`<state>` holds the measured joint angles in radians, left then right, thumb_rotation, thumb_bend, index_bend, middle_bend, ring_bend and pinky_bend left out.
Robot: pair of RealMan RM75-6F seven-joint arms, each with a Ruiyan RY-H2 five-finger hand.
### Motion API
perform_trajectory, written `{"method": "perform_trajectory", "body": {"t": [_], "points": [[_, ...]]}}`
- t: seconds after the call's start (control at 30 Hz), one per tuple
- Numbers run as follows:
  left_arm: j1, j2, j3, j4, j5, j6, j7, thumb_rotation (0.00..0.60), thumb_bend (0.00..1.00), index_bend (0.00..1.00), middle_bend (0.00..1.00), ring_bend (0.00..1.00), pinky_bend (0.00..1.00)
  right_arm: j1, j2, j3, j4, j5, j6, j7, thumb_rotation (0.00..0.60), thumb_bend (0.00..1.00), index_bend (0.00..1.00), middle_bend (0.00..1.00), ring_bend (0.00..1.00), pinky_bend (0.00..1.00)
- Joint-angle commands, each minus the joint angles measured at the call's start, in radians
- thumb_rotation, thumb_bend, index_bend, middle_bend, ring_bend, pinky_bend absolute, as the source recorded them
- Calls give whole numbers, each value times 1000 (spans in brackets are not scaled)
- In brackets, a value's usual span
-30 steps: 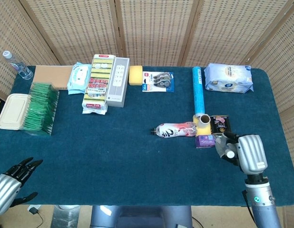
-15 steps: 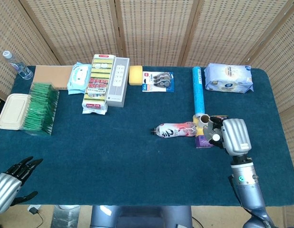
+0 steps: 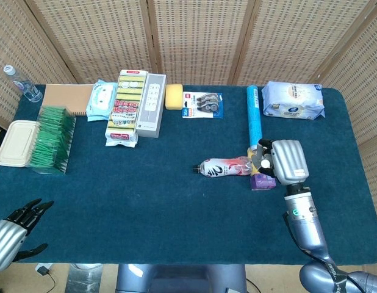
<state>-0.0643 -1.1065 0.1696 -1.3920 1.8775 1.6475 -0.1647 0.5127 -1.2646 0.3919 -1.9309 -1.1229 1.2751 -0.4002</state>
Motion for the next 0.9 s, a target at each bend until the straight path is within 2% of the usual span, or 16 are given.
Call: {"method": "perform_trajectory", "body": {"t": [0.03,0.53,0.9], "points": [[-3,0,-1,-2,-5,-8,0,600,114,1,202,126,300,21,-7,4,20,19,-14,-13,600,426,833,1000,1000,1000],[-14,2,-7,-16,-26,-39,4,600,113,1,202,125,300,80,-21,2,128,81,-58,14,600,425,833,1000,1000,1000],[-28,4,-12,-33,-48,-76,13,600,113,1,201,125,300,97,-26,-25,207,102,-103,67,600,424,833,1000,1000,1000]]}}
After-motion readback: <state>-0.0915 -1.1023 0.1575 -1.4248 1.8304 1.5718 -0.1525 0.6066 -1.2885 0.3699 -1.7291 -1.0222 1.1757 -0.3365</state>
